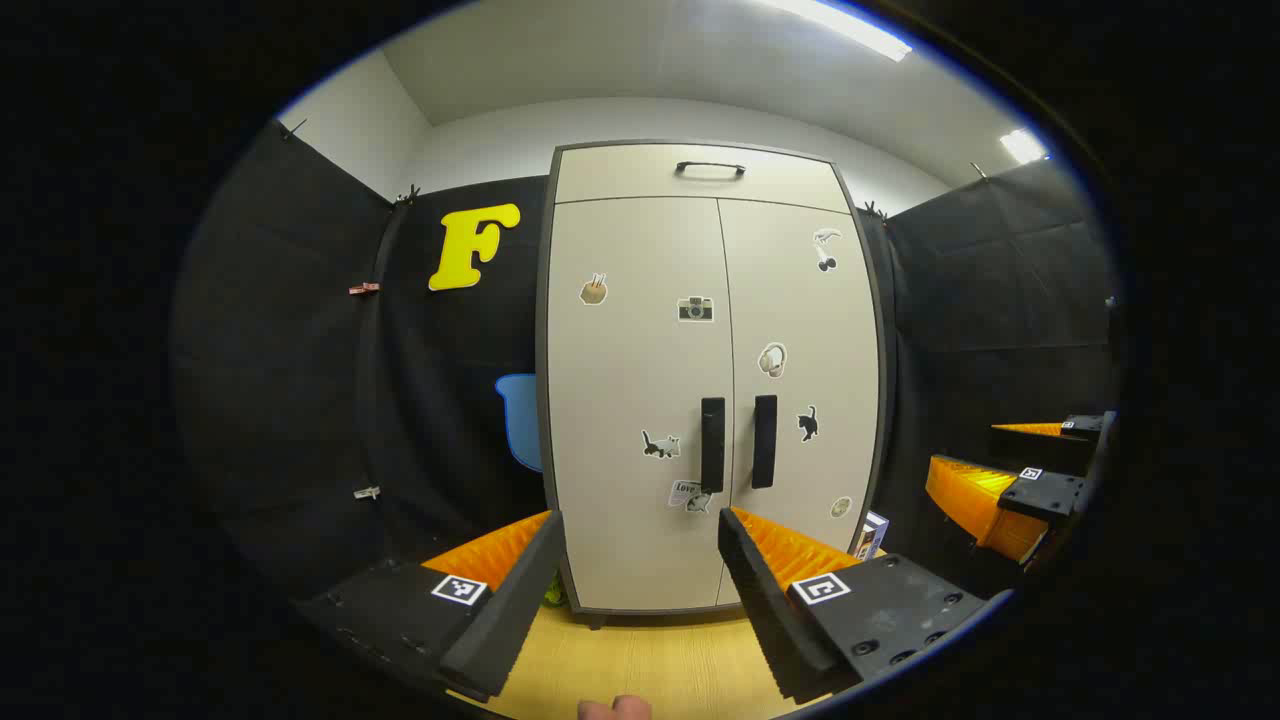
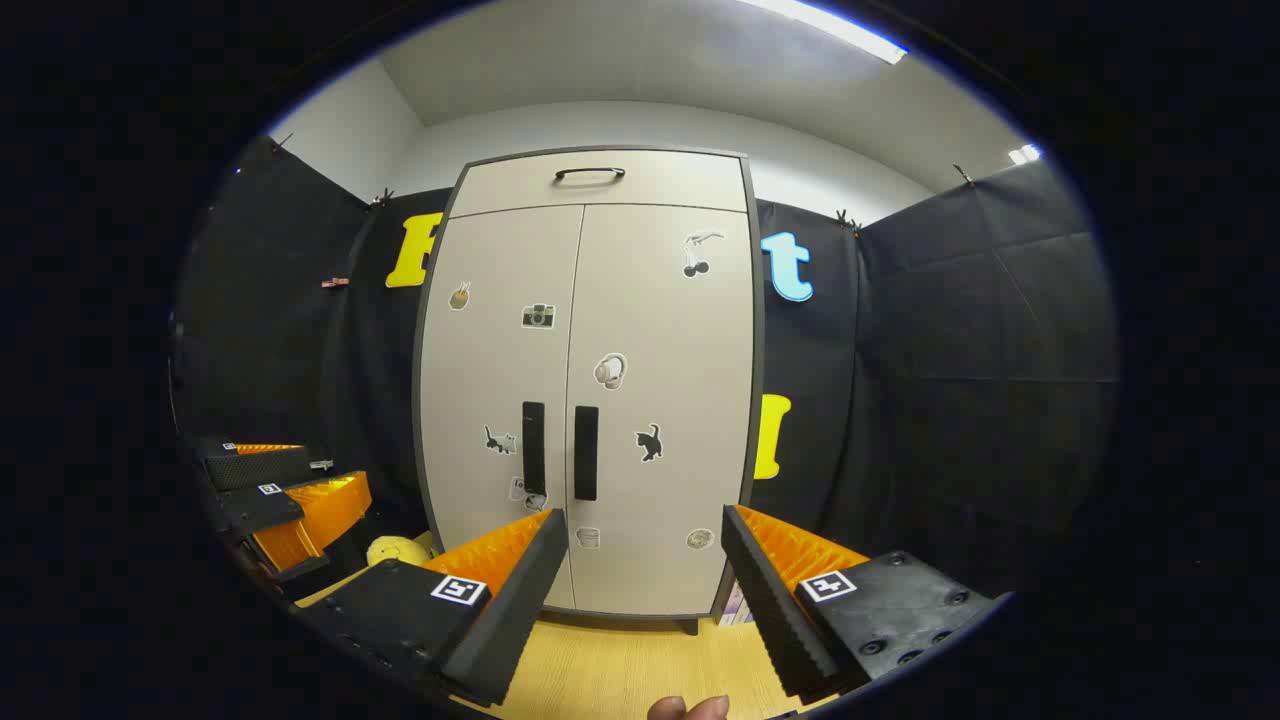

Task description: Open the right door of the double-door shoe cabinet with the right hand, and open the left door with the left hand.

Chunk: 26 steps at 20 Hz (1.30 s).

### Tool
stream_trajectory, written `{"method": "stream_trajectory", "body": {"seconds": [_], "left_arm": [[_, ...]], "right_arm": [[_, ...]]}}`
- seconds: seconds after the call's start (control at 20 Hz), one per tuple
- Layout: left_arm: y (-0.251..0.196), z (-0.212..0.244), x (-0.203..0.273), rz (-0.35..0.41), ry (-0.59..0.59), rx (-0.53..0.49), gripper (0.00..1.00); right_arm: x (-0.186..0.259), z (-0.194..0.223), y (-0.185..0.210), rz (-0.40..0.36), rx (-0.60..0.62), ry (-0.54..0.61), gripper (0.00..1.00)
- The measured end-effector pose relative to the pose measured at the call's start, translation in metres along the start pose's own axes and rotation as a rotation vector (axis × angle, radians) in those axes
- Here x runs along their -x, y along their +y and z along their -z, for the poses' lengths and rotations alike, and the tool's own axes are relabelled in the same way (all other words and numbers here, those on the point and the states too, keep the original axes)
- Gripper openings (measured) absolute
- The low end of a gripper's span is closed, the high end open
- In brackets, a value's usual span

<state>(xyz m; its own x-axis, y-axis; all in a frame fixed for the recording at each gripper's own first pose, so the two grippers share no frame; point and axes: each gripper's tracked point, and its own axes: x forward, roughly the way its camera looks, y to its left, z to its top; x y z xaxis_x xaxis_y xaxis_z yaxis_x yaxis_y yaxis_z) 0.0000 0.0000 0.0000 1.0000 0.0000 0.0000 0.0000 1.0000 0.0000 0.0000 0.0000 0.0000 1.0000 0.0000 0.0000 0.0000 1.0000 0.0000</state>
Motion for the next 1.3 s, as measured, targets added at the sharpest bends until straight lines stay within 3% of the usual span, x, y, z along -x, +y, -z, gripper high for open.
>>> {"method": "stream_trajectory", "body": {"seconds": [1.3], "left_arm": [[0.005,0.004,0.003,-0.018,0.006,-0.007,0.95]], "right_arm": [[-0.009,0.005,0.008,-0.027,-0.025,0.024,0.98]]}}
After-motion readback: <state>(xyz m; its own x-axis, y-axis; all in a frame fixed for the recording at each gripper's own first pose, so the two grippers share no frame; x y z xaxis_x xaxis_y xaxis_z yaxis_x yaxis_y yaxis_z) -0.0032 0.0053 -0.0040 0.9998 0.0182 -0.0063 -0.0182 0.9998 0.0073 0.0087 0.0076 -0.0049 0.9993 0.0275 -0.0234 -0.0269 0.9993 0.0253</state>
